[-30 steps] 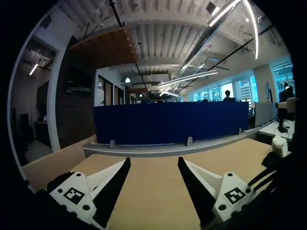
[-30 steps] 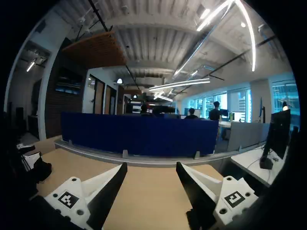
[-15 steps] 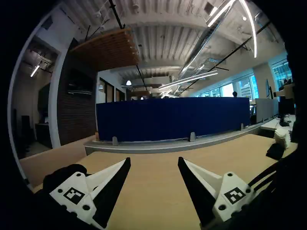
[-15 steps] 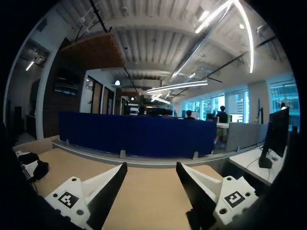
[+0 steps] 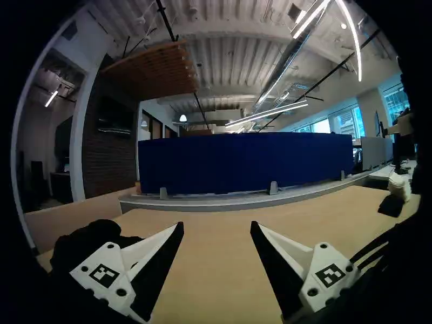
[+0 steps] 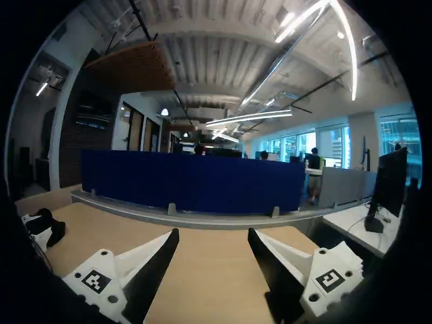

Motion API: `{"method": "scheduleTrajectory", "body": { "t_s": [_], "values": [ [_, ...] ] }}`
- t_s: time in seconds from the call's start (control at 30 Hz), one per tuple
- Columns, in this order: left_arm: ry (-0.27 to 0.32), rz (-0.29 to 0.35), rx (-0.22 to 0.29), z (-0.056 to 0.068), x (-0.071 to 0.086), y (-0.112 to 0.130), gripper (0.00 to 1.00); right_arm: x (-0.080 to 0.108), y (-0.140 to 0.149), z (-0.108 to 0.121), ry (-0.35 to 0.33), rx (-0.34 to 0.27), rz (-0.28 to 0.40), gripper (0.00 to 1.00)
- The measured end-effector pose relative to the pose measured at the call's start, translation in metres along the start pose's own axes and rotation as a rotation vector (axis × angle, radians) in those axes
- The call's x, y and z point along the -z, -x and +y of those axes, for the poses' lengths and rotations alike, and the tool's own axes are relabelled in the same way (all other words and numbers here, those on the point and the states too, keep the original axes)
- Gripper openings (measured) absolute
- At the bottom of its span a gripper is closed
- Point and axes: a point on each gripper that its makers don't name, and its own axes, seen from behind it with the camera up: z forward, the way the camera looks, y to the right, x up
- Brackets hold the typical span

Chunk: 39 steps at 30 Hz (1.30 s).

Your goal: Fold towel

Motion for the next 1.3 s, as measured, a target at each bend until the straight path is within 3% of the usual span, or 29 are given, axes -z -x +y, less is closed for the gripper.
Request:
{"method": "scheduleTrajectory", "body": {
  "t_s": [0.4, 1.07, 1.3],
  "values": [
    [-0.01, -0.005, 0.026, -0.005, 0.002, 0.024, 0.91, -0.004, 0.01, -0.006, 0.003, 0.011, 0.001, 0.99],
    [-0.02, -0.018, 0.04, -0.014, 0.004, 0.036, 0.91, -0.011, 0.018, -0.015, -0.016, 0.032, -0.006, 0.99],
    [-0.02, -0.034, 0.042, -0.011, 0.003, 0.041, 0.91, -0.012, 0.019, -0.016, -0.021, 0.034, -0.012, 0.99]
  ]
}}
